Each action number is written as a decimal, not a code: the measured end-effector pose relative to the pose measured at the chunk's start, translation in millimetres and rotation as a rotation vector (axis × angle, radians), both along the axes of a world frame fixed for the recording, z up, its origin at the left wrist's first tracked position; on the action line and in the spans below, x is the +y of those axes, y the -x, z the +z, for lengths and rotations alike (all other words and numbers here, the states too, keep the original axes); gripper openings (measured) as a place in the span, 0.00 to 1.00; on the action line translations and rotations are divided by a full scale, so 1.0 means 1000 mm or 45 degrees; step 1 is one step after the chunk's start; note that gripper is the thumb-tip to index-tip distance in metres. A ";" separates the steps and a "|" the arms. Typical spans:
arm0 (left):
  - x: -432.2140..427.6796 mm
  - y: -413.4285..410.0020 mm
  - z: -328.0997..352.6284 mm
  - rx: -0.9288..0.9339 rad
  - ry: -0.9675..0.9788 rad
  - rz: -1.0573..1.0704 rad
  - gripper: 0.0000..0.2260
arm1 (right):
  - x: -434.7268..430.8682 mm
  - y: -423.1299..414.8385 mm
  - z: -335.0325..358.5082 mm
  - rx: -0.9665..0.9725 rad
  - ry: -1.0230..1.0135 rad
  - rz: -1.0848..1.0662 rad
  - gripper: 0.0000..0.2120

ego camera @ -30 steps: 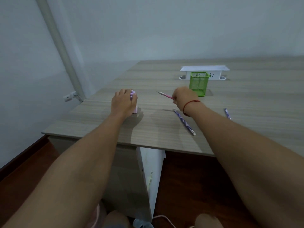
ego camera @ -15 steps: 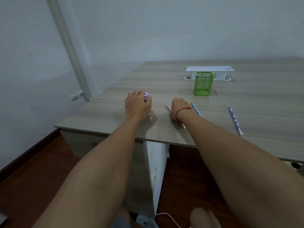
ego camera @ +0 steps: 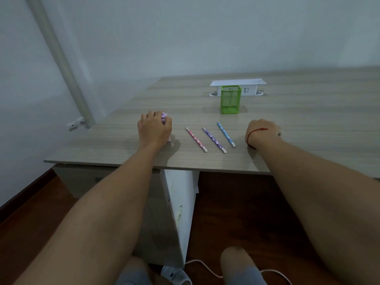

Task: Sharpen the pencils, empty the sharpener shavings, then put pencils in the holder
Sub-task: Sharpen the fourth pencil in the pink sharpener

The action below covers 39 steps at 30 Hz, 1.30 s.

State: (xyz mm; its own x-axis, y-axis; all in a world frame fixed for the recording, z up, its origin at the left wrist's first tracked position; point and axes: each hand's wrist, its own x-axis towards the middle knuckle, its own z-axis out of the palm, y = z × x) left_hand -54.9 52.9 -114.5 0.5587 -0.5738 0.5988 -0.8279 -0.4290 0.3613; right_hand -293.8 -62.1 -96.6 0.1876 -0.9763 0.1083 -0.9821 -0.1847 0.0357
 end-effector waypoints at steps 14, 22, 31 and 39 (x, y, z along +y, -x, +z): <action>0.003 -0.009 0.002 0.018 -0.037 -0.060 0.17 | 0.006 -0.041 0.012 -0.373 0.122 0.283 0.14; 0.004 -0.025 0.013 0.156 -0.091 -0.207 0.24 | 0.021 -0.091 0.023 -0.382 0.008 0.725 0.16; 0.006 -0.020 0.011 0.194 -0.041 -0.200 0.26 | 0.028 -0.113 0.014 -0.397 -0.034 0.810 0.16; 0.006 -0.022 0.005 0.198 0.077 -0.193 0.18 | 0.028 -0.128 0.006 -0.649 -0.110 0.794 0.12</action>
